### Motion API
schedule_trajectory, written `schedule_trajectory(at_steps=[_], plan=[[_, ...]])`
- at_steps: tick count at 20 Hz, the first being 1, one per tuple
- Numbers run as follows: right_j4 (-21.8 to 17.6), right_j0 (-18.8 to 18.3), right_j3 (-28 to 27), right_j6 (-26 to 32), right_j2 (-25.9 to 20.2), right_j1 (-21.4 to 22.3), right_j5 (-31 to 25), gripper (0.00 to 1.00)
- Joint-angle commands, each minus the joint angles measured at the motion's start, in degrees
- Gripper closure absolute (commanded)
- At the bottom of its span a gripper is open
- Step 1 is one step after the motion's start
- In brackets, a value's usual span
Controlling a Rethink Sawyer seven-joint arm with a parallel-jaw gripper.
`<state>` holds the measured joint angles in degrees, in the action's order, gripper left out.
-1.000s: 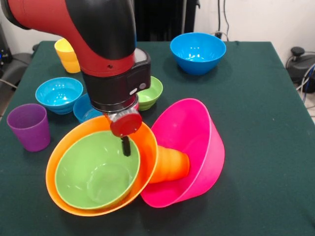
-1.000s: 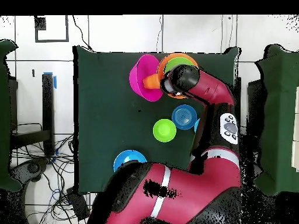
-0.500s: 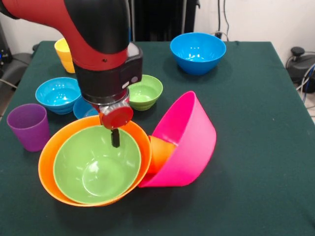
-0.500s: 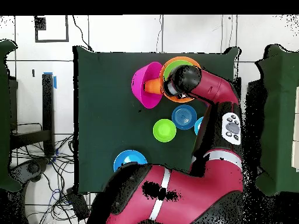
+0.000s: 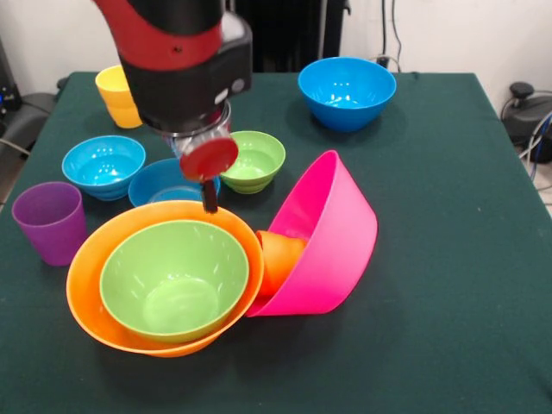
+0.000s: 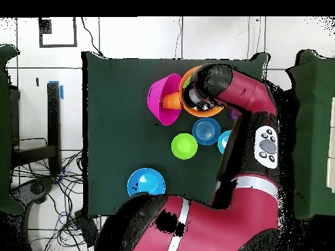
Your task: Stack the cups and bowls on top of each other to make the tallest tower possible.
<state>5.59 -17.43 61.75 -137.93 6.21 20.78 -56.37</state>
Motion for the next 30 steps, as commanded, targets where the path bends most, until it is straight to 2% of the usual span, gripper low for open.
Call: schedule_trajectory(at_steps=[1, 7, 10, 15, 27, 30], plan=[[-0.9, 2.6, 0.9, 1.7, -4.2, 4.0, -6.9, 0.0], [-0.2, 2.4, 3.3, 1.6, -4.8, 5.6, -6.9, 0.0], [-0.2, 2.0, 4.3, 1.6, -5.1, 4.6, -4.3, 0.0], [-1.2, 0.8, 7.1, 2.2, -6.0, 1.8, 5.4, 0.0], [-2.0, -0.4, 7.5, 5.2, -7.0, 0.0, 8.4, 0.0], [-2.2, -1.5, 10.9, 6.1, -7.9, 0.3, 12.1, 0.0]])
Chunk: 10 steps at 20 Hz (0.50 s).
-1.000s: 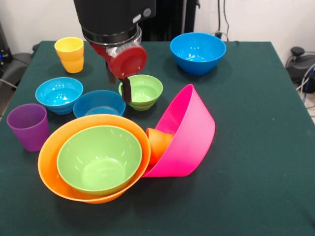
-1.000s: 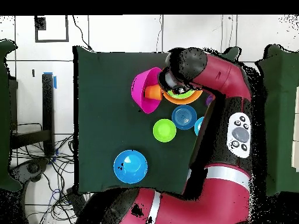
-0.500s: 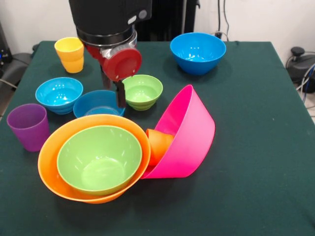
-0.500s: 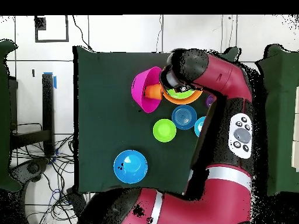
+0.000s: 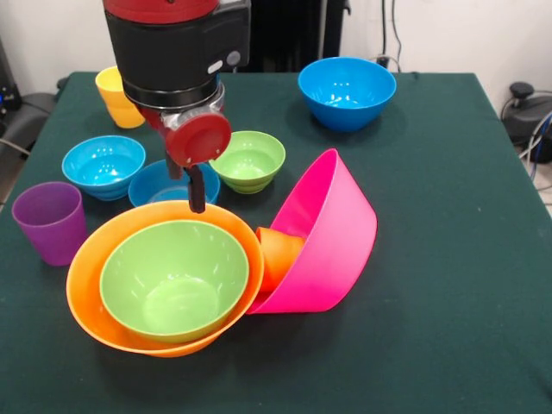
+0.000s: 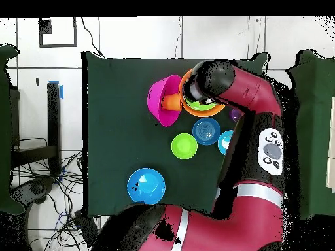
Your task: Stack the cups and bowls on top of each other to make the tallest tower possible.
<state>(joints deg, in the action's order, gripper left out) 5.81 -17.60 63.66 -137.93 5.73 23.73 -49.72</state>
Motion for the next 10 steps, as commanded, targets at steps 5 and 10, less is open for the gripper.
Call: schedule_trajectory(at_steps=[5, 10], plan=[[-2.4, -2.5, 12.1, 6.7, -8.3, -2.2, 5.5, 0.0], [-3.5, -3.2, 8.3, 9.2, -9.3, -4.2, 1.6, 0.0]])
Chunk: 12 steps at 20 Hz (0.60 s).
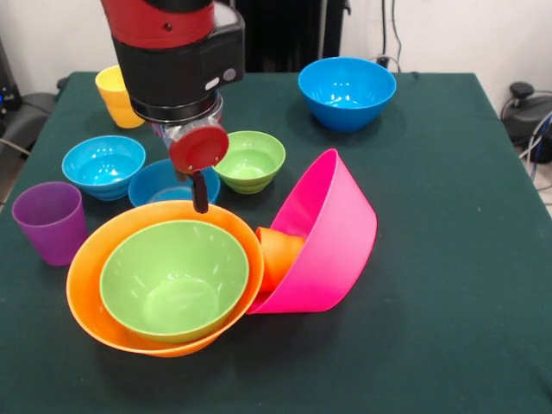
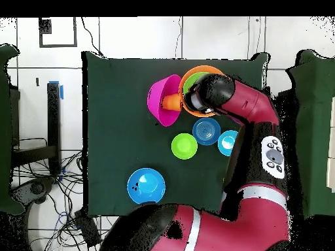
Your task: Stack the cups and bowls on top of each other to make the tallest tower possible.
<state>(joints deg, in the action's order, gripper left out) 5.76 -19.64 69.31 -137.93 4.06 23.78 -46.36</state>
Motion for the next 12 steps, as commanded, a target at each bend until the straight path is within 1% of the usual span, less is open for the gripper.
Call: schedule_trajectory(at_steps=[1, 2, 3, 5, 6, 7, 9, 12], plan=[[-3.7, -1.6, 1.8, 9.9, -8.0, -5.1, -1.5, 0.0], [-3.9, -2.0, 1.3, 10.4, -8.5, -5.8, -1.1, 0.0], [-3.8, -3.3, 0.7, 12.2, -10.0, -7.4, 0.1, 0.0], [-3.7, -5.7, 1.0, 14.5, -12.7, -10.0, 4.1, 0.0], [-3.9, -6.4, 1.4, 14.6, -13.5, -10.7, 6.0, 0.0], [-4.2, -7.3, 3.0, 14.5, -14.4, -10.9, 9.2, 0.0], [-4.9, -8.0, 5.1, 13.2, -14.9, -10.4, 12.1, 0.0], [-5.4, -9.2, 7.1, 12.6, -16.2, -9.5, 12.2, 0.0]])
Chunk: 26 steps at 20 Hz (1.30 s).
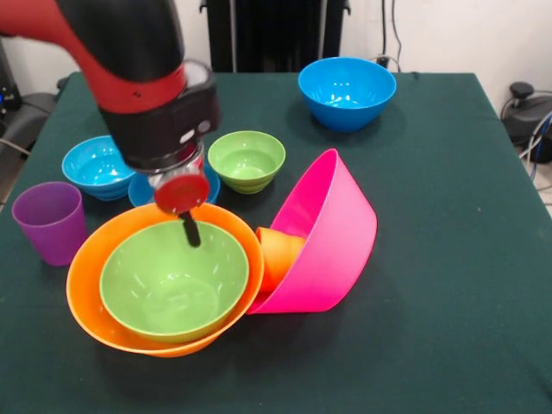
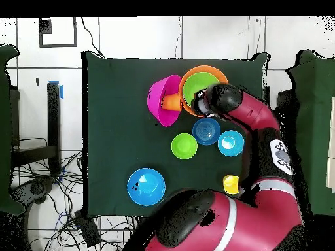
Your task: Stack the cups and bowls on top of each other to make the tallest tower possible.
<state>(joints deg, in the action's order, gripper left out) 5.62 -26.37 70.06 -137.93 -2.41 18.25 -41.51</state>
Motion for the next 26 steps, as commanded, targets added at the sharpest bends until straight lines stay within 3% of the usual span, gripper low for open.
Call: schedule_trajectory(at_steps=[1, 8, 20, 26], plan=[[-5.2, -2.8, 7.6, 12.4, -10.2, -3.4, 7.4, 0.0], [-5.0, -3.0, 14.3, 7.9, -12.3, -0.9, 10.3, 0.0], [-3.4, 1.2, 15.0, 1.5, -9.4, 2.1, 9.3, 0.0], [-2.6, 2.7, 12.8, 1.3, -8.2, 2.6, 5.4, 0.0]])
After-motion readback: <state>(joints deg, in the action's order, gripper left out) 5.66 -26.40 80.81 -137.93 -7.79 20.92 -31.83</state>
